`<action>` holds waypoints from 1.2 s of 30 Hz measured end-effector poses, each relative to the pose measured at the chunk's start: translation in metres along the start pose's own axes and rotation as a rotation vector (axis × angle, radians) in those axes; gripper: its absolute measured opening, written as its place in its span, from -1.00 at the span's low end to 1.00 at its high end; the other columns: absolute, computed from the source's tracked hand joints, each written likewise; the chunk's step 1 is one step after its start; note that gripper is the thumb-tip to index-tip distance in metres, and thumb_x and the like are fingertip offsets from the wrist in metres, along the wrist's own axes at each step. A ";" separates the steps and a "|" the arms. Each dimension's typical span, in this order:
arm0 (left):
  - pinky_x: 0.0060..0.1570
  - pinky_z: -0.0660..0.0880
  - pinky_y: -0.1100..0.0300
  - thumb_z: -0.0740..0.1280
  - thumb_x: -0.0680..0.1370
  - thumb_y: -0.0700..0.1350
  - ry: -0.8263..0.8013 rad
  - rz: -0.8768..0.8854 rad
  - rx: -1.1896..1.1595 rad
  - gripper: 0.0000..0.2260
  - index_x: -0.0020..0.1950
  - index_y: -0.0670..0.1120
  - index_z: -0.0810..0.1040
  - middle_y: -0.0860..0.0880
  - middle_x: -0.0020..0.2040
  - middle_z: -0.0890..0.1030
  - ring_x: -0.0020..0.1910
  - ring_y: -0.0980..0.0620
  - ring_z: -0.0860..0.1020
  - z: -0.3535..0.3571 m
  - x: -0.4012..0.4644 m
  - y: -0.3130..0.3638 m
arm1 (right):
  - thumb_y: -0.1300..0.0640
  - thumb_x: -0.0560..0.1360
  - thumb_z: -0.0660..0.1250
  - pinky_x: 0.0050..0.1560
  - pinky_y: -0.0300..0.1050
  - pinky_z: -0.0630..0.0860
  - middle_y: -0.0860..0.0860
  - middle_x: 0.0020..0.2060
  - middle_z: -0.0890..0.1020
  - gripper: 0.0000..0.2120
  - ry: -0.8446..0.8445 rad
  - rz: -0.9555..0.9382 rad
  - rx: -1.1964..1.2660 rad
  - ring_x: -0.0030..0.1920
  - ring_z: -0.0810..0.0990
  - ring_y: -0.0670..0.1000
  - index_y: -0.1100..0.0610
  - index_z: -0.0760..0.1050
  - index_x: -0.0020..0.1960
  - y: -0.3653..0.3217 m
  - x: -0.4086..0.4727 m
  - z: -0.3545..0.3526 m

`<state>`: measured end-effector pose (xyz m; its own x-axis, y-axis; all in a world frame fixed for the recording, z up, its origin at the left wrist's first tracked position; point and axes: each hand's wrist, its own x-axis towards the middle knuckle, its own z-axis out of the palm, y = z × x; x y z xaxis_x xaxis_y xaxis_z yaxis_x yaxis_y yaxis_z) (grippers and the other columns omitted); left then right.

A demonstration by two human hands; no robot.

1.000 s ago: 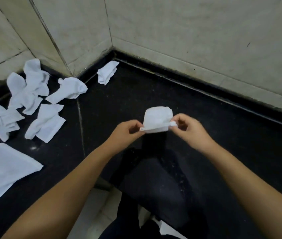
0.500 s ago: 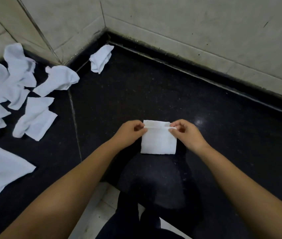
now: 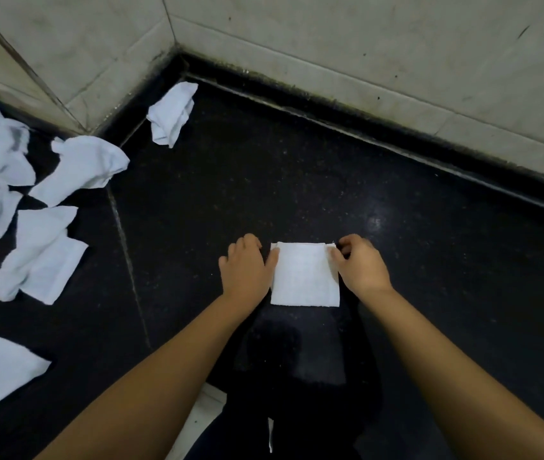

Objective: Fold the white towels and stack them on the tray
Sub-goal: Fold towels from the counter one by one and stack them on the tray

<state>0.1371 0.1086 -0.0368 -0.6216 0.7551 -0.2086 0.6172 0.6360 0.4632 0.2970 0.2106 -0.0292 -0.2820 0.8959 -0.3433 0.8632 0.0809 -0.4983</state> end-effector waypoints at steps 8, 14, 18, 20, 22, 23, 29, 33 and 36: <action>0.22 0.30 0.01 0.14 0.60 0.09 -0.092 -0.081 0.151 -0.63 0.27 -0.12 0.40 -0.09 0.25 0.42 0.25 -0.07 0.37 0.014 -0.016 0.023 | 0.09 0.58 0.18 0.07 0.08 0.51 0.17 0.09 0.53 -0.73 -0.036 0.017 -0.145 0.08 0.54 0.18 0.26 0.43 0.16 -0.018 -0.015 0.012; 0.07 0.43 0.11 0.21 0.59 -0.08 -0.114 -0.125 -0.293 -0.84 0.11 -0.10 0.47 -0.01 0.04 0.54 0.00 0.02 0.49 0.004 -0.028 0.026 | 0.13 0.52 0.19 -0.03 0.01 0.50 0.14 0.05 0.54 -0.81 -0.129 0.086 -0.073 0.02 0.54 0.15 0.20 0.46 0.07 -0.019 -0.017 0.008; -0.28 0.39 0.28 0.24 0.57 -0.12 -0.206 -0.122 -0.698 -0.92 0.00 -0.09 0.48 0.05 -0.14 0.54 -0.16 0.10 0.52 -0.027 -0.043 0.038 | 0.13 0.49 0.25 -0.27 -0.17 0.34 0.01 -0.23 0.47 -0.87 -0.156 0.065 0.279 -0.23 0.44 0.00 0.10 0.34 -0.20 -0.014 -0.031 -0.008; -0.23 0.47 0.22 0.25 0.57 -0.13 -0.267 -0.118 -0.810 -0.90 0.02 -0.13 0.51 0.02 -0.13 0.58 -0.16 0.09 0.55 -0.045 -0.052 0.049 | 0.17 0.48 0.26 -0.21 -0.18 0.39 -0.01 -0.28 0.47 -0.83 -0.191 0.084 0.607 -0.22 0.46 0.00 0.10 0.32 -0.25 -0.009 -0.043 -0.021; -0.08 0.53 0.06 0.25 0.56 -0.13 -0.313 -0.085 -0.873 -0.86 0.04 -0.16 0.52 -0.04 -0.07 0.61 -0.09 0.02 0.57 -0.058 -0.063 0.063 | 0.19 0.51 0.26 -0.15 -0.15 0.47 0.00 -0.24 0.57 -0.91 -0.266 0.110 0.914 -0.17 0.54 0.00 0.11 0.41 -0.18 -0.003 -0.058 -0.035; 0.02 0.53 -0.01 0.25 0.55 -0.12 -0.332 -0.072 -0.896 -0.84 0.06 -0.16 0.52 -0.07 0.00 0.61 -0.02 -0.02 0.58 -0.063 -0.069 0.070 | 0.19 0.53 0.25 -0.14 -0.13 0.50 0.02 -0.20 0.61 -0.94 -0.303 0.119 1.018 -0.15 0.58 0.00 0.14 0.46 -0.11 0.000 -0.066 -0.044; 0.19 0.50 -0.14 0.26 0.56 -0.12 -0.401 -0.021 -1.108 -0.82 0.14 -0.08 0.55 -0.12 0.14 0.62 0.14 -0.10 0.59 -0.068 -0.112 0.089 | 0.09 0.55 0.29 -0.05 0.02 0.60 0.14 0.00 0.69 -0.75 -0.430 0.234 1.343 0.00 0.67 0.11 0.21 0.55 0.15 0.029 -0.115 -0.077; 0.16 0.53 -0.09 0.23 0.59 -0.14 -0.505 -0.001 -1.157 -0.87 0.09 -0.02 0.53 -0.09 0.10 0.63 0.10 -0.07 0.61 -0.061 -0.140 0.092 | 0.06 0.55 0.29 -0.22 -0.05 0.63 0.14 -0.01 0.69 -0.74 -0.464 0.315 1.465 -0.08 0.69 0.10 0.19 0.53 0.15 0.050 -0.153 -0.083; 0.16 0.53 -0.10 0.23 0.59 -0.14 -0.585 0.040 -1.099 -0.85 0.13 -0.08 0.52 -0.12 0.14 0.62 0.10 -0.08 0.61 -0.051 -0.159 0.098 | 0.15 0.53 0.32 -0.15 0.00 0.64 0.16 0.01 0.68 -0.79 -0.250 0.261 1.444 -0.04 0.69 0.14 0.21 0.53 0.12 0.070 -0.181 -0.083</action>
<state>0.2716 0.0430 0.0858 -0.1296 0.9076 -0.3994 -0.2749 0.3541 0.8939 0.4428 0.0904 0.0643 -0.3801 0.7082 -0.5949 -0.2084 -0.6922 -0.6909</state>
